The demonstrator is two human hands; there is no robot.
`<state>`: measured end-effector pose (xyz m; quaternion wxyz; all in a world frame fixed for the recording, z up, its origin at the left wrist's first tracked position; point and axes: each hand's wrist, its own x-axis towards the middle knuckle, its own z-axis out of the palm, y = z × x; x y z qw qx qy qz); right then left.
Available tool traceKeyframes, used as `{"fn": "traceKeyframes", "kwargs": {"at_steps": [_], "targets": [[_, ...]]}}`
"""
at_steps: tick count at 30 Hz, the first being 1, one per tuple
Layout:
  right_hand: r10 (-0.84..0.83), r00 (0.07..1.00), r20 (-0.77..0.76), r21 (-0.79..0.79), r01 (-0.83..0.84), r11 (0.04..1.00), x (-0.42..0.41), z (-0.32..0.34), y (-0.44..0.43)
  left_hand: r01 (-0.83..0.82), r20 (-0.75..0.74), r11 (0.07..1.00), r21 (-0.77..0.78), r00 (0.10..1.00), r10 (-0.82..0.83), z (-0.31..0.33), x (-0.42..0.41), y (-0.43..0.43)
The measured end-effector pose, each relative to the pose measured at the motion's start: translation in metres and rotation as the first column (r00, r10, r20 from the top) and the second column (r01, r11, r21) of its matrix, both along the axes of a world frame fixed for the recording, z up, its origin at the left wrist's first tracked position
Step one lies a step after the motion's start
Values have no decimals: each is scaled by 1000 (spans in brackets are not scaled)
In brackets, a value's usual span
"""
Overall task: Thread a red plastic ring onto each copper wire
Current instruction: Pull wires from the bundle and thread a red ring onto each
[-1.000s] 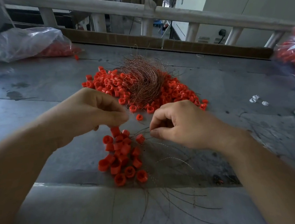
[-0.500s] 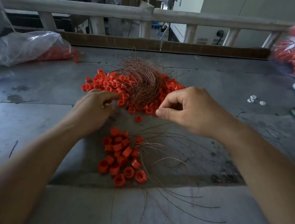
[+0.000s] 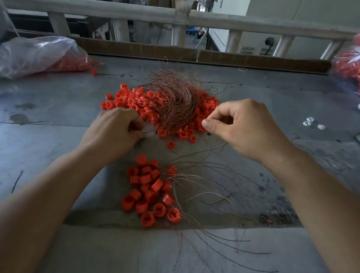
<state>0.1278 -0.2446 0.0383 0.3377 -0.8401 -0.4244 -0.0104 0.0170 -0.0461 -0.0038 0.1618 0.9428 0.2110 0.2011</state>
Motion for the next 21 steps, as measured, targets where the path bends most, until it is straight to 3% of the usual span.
{"fn": "traceKeyframes", "kwargs": {"at_steps": [5,10,15,21], "targets": [[-35,998,55,-25,36,999,5,-9,3,-34,112,999,-20,993,36,8,-7,-11],[-25,985,170,-115,45,992,6,-18,13,-45,136,989,-144,989,65,19,-17,-22],[-24,981,194,-73,39,997,6,-17,11,-21,301,944,-330,945,126,34,-29,-19],[5,982,186,-105,14,994,2,-18,12,-155,123,972,-176,976,178,24,-24,-17]]}}
